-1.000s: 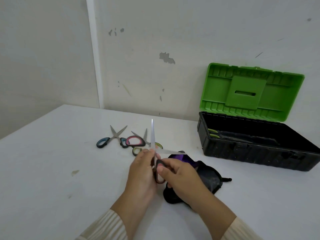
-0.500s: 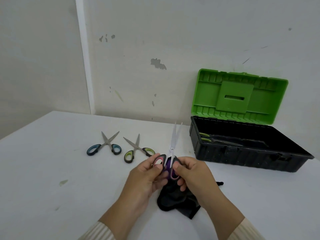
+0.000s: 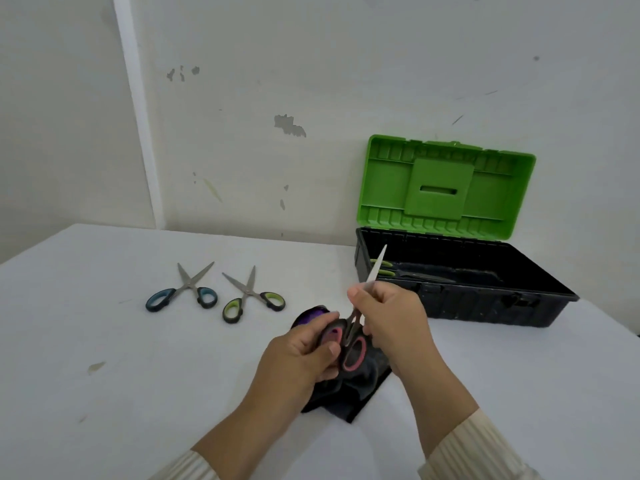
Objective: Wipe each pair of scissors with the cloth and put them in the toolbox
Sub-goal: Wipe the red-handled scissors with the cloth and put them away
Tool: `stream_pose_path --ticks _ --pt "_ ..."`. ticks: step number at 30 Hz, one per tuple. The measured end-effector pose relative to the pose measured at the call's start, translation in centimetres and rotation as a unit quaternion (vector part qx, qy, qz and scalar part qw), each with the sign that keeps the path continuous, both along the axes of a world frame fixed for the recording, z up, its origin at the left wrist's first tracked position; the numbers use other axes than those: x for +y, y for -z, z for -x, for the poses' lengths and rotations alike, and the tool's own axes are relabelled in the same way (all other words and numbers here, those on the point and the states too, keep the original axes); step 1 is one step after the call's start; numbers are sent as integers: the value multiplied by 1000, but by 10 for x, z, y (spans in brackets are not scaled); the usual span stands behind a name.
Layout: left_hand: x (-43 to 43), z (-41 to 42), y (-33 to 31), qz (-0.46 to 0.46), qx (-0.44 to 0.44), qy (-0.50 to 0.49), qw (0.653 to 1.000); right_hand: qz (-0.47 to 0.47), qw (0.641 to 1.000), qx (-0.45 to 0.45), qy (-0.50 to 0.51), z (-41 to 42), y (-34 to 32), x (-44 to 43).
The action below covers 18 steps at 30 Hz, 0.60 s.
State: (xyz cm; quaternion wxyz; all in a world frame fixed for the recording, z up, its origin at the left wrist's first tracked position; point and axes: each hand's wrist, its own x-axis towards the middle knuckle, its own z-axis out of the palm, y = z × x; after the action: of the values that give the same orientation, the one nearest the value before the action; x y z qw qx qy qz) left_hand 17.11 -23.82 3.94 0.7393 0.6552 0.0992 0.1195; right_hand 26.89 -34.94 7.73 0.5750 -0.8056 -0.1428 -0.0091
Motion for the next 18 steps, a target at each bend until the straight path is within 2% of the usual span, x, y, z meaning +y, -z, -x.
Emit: stream_pose_path --ticks 4,7,9,12,14,16,18 --pt "-32 -21 2 -145 1 12 989 14 999 -19 39 -17 -12 -43" --pt "-71 -45 9 -230 42 64 970 111 990 -54 72 -36 -15 -84" --pt "-99 -62 15 -329 77 113 934 164 980 -73 85 -46 -21 -106" --pt "-126 -86 20 -509 99 171 838 201 965 -131 104 -64 -39 -129" --pt "-134 -104 26 -591 105 159 784 226 949 -190 110 -84 -58 -139" --pt "-136 -121 34 -622 111 121 765 270 932 -227 88 -109 -75 -142" --pt "-136 -133 40 -632 113 86 761 377 888 -256 59 -143 -82 -141"
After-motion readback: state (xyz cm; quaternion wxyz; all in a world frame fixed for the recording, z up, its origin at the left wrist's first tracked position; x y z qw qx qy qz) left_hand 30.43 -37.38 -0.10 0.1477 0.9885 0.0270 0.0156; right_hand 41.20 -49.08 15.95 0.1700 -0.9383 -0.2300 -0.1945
